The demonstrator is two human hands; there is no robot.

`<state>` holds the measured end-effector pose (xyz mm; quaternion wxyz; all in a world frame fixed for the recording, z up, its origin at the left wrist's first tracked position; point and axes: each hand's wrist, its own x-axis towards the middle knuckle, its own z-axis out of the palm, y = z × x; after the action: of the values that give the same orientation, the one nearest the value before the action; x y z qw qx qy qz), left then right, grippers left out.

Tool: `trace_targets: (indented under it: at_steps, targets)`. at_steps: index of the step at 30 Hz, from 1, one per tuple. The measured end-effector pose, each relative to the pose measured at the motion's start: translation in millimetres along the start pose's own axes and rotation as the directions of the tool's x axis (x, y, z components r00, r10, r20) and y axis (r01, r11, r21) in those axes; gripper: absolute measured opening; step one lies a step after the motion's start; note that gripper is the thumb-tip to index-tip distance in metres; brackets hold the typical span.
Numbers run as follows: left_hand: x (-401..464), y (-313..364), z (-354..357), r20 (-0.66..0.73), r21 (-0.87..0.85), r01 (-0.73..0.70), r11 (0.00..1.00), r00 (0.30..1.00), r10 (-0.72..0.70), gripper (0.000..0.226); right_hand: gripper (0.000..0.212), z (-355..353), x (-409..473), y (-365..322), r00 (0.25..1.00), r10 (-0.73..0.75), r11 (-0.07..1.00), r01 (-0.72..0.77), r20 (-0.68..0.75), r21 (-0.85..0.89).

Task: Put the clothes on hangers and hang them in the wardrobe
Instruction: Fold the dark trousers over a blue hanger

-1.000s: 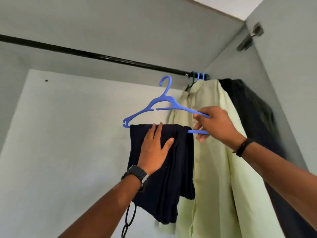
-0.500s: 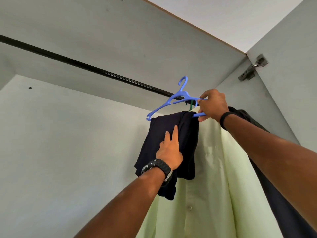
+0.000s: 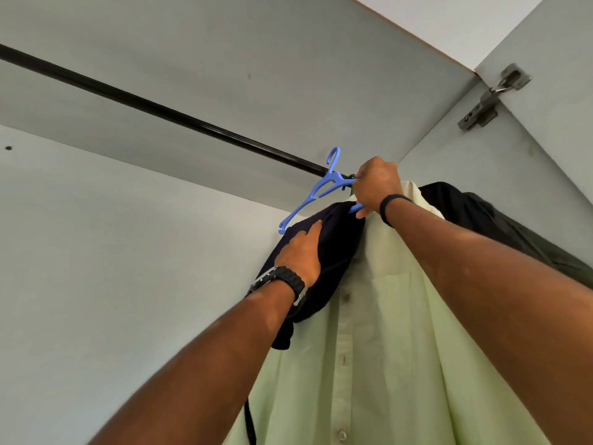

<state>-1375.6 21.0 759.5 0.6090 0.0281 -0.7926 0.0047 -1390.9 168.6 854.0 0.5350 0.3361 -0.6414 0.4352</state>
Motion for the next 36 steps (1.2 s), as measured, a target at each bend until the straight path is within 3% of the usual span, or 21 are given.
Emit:
trace_targets:
  at_steps: [4,7,13,16,20,22,27,31,36]
  targets:
    - [9,-8,10,0.013,-0.022,-0.009,1.0,1.0,0.009,0.072,0.007,24,13,11,1.0,-0.015,1.0,0.015,0.023,0.009]
    - [7,-14,18,0.026,-0.021,-0.013,1.0,1.0,0.013,0.069,0.019,29,16,23,1.0,-0.001,0.999,0.0,0.02,0.053]
    - [8,-8,29,0.085,-0.029,-0.016,0.999,0.996,0.018,0.065,0.004,20,10,34,0.998,0.037,0.988,-0.043,0.043,0.147]
    - [1,-2,29,0.142,-0.063,0.012,0.998,0.99,-0.003,0.056,0.03,-4,8,25,0.982,0.144,0.978,-0.161,0.126,0.136]
    - [-15,11,31,0.205,-0.125,0.058,0.991,0.978,-0.031,0.07,0.008,-19,-2,29,0.977,0.122,0.982,-0.144,0.177,0.119]
    - [-23,21,32,0.228,-0.134,0.074,0.988,0.973,-0.042,0.076,0.022,-17,-9,36,0.968,0.121,0.967,-0.164,0.221,0.192]
    - [-43,38,17,0.271,-0.139,0.098,0.985,0.961,-0.057,0.079,0.035,-26,-47,45,0.962,0.167,0.84,-0.253,0.216,0.48]
    - [-66,52,-9,0.287,-0.196,0.118,0.973,0.956,-0.058,0.075,0.049,-44,-93,42,0.938,0.201,0.744,-0.333,0.281,0.579]
    - [-113,69,-51,0.285,-0.291,0.142,0.946,0.957,-0.056,0.065,0.022,-67,-167,19,0.903,0.21,0.639,-0.417,0.375,0.646]
